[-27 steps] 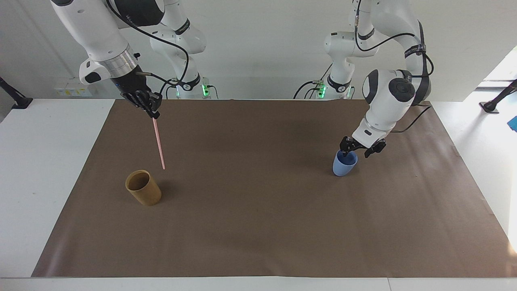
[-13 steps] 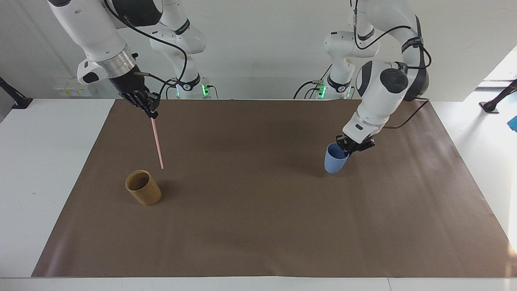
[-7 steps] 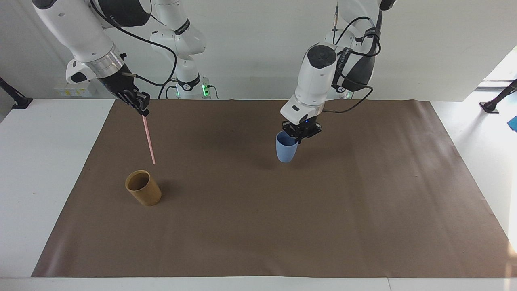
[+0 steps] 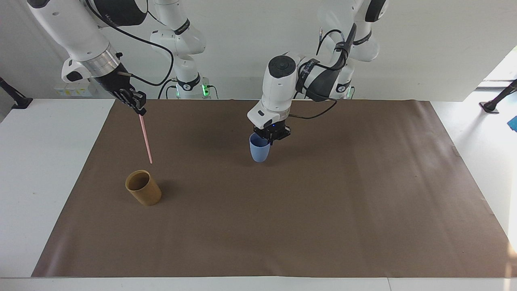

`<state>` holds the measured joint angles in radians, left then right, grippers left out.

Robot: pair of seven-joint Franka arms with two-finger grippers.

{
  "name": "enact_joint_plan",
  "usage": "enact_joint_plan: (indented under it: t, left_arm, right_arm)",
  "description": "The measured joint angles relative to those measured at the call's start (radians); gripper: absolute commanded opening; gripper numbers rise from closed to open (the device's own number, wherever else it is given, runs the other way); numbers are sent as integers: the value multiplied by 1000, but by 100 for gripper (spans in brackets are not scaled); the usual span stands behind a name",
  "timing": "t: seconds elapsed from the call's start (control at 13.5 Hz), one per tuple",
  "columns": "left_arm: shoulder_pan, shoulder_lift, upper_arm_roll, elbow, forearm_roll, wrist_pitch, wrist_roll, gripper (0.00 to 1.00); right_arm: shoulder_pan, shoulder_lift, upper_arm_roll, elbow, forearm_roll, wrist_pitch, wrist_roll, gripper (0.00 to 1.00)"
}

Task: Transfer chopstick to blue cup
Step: 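Carry the blue cup toward the table center with the left gripper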

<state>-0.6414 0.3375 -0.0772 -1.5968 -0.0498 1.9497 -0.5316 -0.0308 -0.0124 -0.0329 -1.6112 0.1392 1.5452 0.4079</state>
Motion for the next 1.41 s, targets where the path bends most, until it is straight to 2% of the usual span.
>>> enact_joint_plan:
  t: [0.37,0.67,0.74,0.82,0.89,0.97,1.26,1.41]
  left_arm:
    - [-23,10,-1,0,-11,15,-3,0]
    - [-26,53,-1,-3,-11,44,-14,0]
    - [-27,62,-1,-3,-11,49,-16,7]
    - [-27,67,0,-3,-11,52,-16,35]
    - [-27,68,0,-4,-11,52,-17,82]
    - [-27,68,2,-5,-11,52,-17,100]
    - [-23,63,24,-1,-8,49,-20,100]
    - [-2,35,42,5,-5,32,-20,100]
  right_arm:
    - [1,0,7,-1,0,-1,42,0]
    - [1,0,8,-1,33,-4,73,0]
    - [1,-1,9,-1,57,-6,97,0]
    - [1,-1,9,-1,73,-11,119,0]
    - [1,-1,9,-1,84,-16,135,0]
    - [1,-2,9,-1,94,-22,149,0]
    - [1,-3,9,-1,174,-65,227,0]
    - [1,-4,9,-1,246,-68,270,0]
